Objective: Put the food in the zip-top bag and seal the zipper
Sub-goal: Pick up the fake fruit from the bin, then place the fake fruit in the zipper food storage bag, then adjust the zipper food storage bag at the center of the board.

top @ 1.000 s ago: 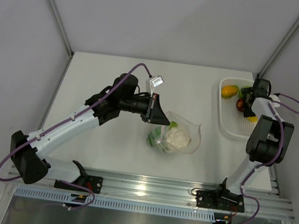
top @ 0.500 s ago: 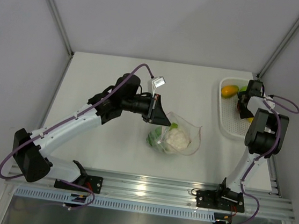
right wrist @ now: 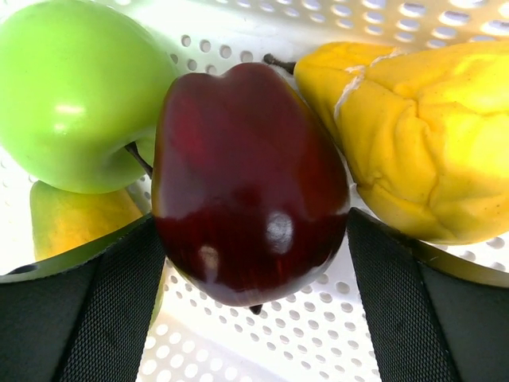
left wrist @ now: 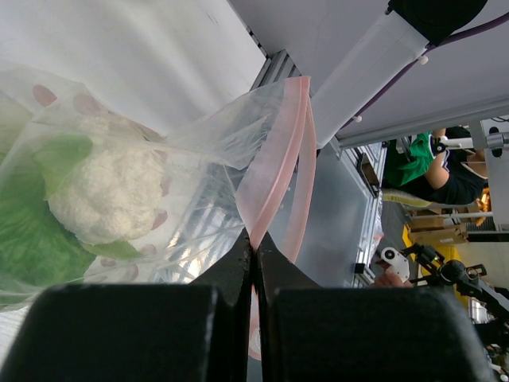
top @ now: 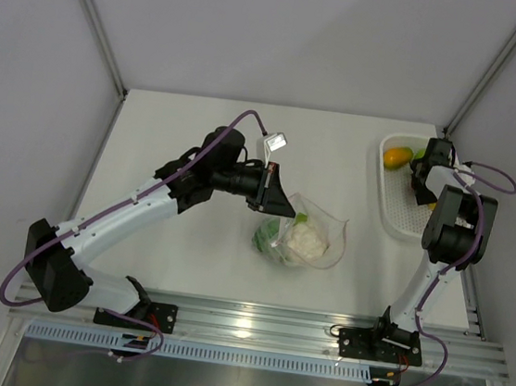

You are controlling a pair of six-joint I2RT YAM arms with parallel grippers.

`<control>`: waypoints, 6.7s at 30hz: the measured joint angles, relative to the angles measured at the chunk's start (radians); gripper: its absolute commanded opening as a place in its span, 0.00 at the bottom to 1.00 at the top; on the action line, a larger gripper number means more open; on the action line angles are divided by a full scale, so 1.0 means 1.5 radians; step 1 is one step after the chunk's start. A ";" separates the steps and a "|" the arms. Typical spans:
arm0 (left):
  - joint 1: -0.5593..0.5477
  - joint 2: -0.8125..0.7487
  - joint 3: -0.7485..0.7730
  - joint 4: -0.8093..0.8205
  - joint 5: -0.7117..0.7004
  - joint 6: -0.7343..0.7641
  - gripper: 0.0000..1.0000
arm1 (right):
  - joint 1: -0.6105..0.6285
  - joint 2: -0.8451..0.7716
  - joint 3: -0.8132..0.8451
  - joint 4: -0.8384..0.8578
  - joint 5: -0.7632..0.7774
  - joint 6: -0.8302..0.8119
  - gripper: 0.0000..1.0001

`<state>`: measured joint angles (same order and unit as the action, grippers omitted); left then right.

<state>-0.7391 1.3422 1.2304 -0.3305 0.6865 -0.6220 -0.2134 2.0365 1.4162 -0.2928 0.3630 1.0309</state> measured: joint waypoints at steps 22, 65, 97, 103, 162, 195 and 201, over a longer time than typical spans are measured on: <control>0.000 0.007 0.000 0.001 0.000 -0.005 0.01 | -0.003 0.000 -0.004 0.034 0.004 -0.086 0.25; 0.000 0.060 0.081 -0.068 -0.019 -0.011 0.01 | 0.661 -0.833 -0.130 -0.367 -0.267 -0.233 0.04; -0.004 0.064 0.112 -0.101 -0.037 -0.010 0.01 | 0.745 -0.628 -0.099 -0.492 -0.098 -0.236 0.56; -0.008 0.058 0.112 -0.102 -0.039 -0.010 0.01 | 0.722 -0.631 -0.085 -0.505 -0.078 -0.253 0.91; -0.018 0.012 0.114 -0.140 -0.060 0.020 0.01 | 0.567 -0.742 -0.035 -0.402 -0.270 -0.304 0.00; -0.018 0.041 0.083 -0.140 -0.079 0.037 0.01 | 0.422 -0.678 -0.101 -0.371 -0.374 -0.314 0.05; -0.018 0.031 0.084 -0.140 -0.079 0.037 0.01 | 0.403 -0.682 -0.050 -0.359 -0.384 -0.329 0.14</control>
<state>-0.7658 1.3891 1.3571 -0.5411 0.5682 -0.5667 0.3916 1.0134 1.3411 -0.8307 -0.2134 0.5369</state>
